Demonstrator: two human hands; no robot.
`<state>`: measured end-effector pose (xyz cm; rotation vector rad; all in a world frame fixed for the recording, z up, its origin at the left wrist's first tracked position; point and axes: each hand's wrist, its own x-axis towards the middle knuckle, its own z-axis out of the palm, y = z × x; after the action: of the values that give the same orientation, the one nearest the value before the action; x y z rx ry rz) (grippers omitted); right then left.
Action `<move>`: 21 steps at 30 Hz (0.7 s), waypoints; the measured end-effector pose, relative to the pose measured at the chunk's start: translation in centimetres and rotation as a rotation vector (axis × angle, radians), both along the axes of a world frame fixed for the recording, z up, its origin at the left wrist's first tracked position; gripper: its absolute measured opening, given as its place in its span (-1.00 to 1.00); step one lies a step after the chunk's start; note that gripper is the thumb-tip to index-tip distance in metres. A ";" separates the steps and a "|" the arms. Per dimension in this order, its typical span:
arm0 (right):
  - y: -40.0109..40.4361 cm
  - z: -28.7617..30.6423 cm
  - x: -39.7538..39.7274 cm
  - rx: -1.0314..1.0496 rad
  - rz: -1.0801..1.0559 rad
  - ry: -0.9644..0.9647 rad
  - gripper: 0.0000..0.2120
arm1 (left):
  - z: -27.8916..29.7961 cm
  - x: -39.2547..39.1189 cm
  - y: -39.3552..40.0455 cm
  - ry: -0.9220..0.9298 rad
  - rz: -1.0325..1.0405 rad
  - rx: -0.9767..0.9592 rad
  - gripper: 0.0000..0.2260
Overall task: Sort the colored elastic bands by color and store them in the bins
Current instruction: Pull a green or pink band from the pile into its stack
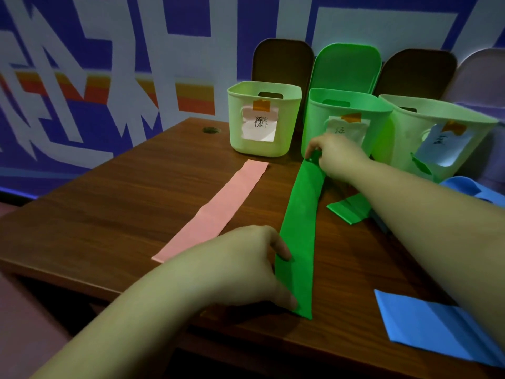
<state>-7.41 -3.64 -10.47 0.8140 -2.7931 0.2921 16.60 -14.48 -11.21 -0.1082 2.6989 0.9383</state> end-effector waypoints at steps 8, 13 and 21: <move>-0.6 -1.3 1.0 0.134 0.070 -0.264 -0.61 | 0.4 0.3 0.1 -0.035 -0.038 -0.084 -0.49; 0.4 -1.4 1.2 0.074 0.080 -0.281 -0.56 | 1.1 -0.2 -0.3 0.002 0.035 -0.030 -0.52; 4.5 1.6 1.6 0.058 0.060 -0.251 -0.59 | 0.9 -5.5 1.3 0.195 0.139 -0.050 -0.58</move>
<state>-5.83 0.86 -8.90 0.9349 -3.0255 0.3466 11.11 -13.17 -10.33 -0.2282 2.9273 0.9671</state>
